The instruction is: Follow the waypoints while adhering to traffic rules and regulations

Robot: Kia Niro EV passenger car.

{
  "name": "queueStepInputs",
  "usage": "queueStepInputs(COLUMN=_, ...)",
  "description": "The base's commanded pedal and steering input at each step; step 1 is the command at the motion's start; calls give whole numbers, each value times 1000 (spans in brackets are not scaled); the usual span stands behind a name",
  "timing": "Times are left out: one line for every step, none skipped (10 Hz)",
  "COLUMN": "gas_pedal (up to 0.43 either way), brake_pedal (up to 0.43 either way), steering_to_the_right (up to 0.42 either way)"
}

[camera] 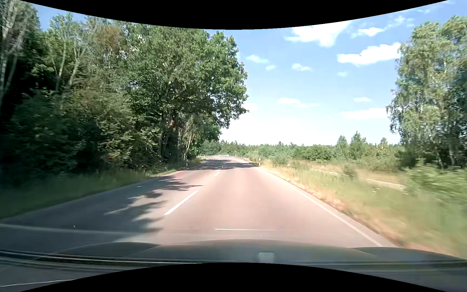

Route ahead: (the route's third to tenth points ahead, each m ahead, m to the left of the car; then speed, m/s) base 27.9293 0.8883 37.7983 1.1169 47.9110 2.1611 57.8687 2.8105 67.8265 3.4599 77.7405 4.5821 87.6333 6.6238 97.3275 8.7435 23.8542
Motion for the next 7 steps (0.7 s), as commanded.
queueStepInputs(gas_pedal=177, brake_pedal=6, steering_to_the_right=-12)
queueStepInputs(gas_pedal=177, brake_pedal=6, steering_to_the_right=-12)
queueStepInputs(gas_pedal=177, brake_pedal=6, steering_to_the_right=-12)
queueStepInputs(gas_pedal=177, brake_pedal=6, steering_to_the_right=-12)
queueStepInputs(gas_pedal=177, brake_pedal=6, steering_to_the_right=-12)
queueStepInputs(gas_pedal=177, brake_pedal=6, steering_to_the_right=-12)
queueStepInputs(gas_pedal=177, brake_pedal=6, steering_to_the_right=-12)
